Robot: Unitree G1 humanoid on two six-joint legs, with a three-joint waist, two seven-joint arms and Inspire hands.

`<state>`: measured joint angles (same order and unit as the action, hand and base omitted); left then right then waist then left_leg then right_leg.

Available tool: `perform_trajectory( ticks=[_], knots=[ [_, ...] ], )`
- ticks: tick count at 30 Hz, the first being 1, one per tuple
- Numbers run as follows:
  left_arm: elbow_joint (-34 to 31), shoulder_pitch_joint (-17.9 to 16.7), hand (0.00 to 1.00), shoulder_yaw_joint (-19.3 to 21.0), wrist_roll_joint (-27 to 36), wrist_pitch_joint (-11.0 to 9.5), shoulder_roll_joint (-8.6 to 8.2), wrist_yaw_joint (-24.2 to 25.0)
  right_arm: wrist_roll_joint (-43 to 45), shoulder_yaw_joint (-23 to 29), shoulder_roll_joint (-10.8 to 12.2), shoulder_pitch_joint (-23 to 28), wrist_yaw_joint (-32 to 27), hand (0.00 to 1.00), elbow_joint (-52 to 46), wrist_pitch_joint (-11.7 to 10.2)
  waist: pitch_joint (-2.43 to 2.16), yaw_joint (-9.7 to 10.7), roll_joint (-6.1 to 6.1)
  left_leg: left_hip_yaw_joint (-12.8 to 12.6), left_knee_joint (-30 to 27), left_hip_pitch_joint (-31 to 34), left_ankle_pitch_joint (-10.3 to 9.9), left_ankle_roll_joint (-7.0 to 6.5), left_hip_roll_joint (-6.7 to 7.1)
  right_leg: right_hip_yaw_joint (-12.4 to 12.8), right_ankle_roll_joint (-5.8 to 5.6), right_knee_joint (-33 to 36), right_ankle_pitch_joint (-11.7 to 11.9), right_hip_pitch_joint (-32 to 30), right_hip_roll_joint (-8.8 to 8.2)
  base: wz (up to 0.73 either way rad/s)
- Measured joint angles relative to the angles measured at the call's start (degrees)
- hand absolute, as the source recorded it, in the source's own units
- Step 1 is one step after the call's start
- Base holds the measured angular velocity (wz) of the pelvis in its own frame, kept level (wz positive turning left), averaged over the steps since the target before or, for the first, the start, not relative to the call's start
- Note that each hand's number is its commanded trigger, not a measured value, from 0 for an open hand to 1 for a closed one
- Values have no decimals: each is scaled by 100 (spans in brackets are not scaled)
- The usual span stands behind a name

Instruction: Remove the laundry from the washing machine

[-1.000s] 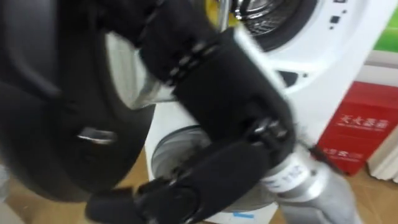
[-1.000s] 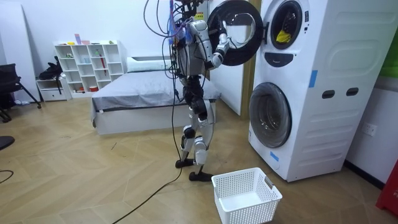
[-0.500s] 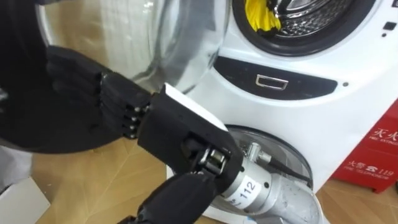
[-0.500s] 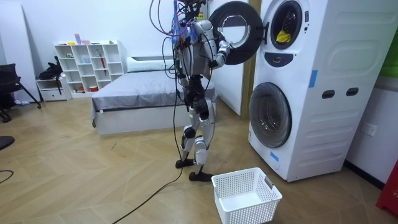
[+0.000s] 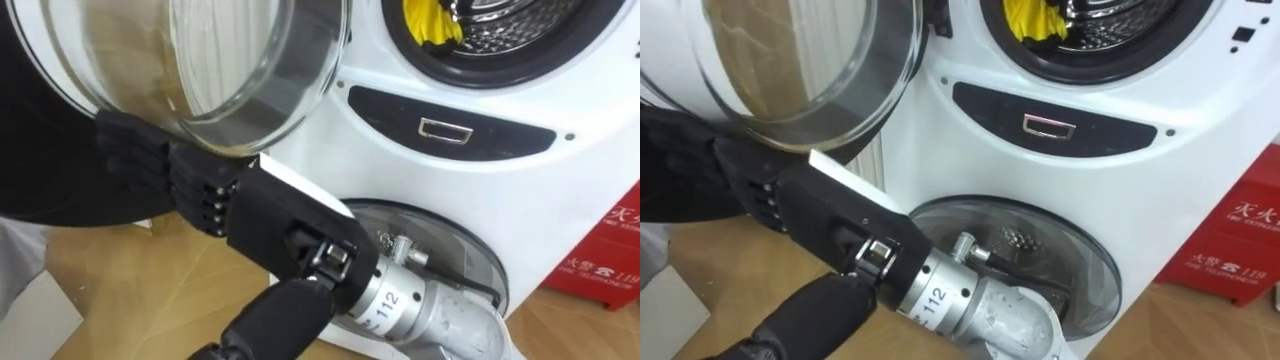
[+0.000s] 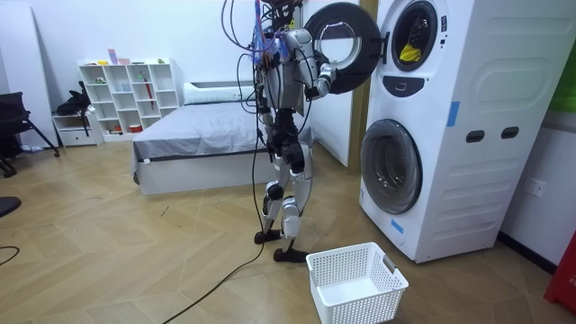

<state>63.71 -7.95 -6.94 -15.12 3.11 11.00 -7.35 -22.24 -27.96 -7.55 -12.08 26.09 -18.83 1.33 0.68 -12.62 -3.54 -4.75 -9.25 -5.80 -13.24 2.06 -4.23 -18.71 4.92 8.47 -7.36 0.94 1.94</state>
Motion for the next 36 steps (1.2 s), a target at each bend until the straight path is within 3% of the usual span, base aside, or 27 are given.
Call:
perform_trajectory(
  ticks=[3,7,13,18,19,25,36],
  knots=[
    [3,0,0,-14,-2,47,-7,-18,5,4,-119,238,-119,0,175,3,-2,19,21,4,-1,-31,0,0,3,0,-2,4,-1,29,-2,0],
    [34,-19,0,-7,-2,66,-22,-111,6,135,-247,395,-279,0,232,126,1,287,88,18,-29,25,0,0,7,-23,-7,8,-6,8,-9,7],
    [34,-71,0,63,-15,58,-51,-112,19,703,-252,823,-392,0,142,119,-56,519,187,-32,-39,5,-1,0,3,47,-6,14,-8,5,1,-4],
    [9,-115,0,127,-11,49,-53,-111,567,1132,-358,1112,-546,0,167,117,-69,747,195,-55,-40,3,-1,0,3,51,-6,13,-8,6,-1,0],
    [2,-174,0,125,-26,48,-55,-110,660,1213,-428,1168,-560,0,169,117,-89,784,164,-71,-36,-12,-1,0,2,53,-6,14,-8,11,0,-5],
    [34,-200,0,198,-18,47,-54,-116,878,1661,-705,1418,-920,0,213,118,-94,850,130,-180,-4,-179,-1,1,-2,150,-8,19,-10,111,13,-10],
    [52,-406,0,363,-11,20,-82,-102,875,2380,-568,1354,-1346,0,-31,76,-58,926,57,-212,0,-269,-1,1,-1,175,-16,12,-14,196,14,-1]
  ],
)
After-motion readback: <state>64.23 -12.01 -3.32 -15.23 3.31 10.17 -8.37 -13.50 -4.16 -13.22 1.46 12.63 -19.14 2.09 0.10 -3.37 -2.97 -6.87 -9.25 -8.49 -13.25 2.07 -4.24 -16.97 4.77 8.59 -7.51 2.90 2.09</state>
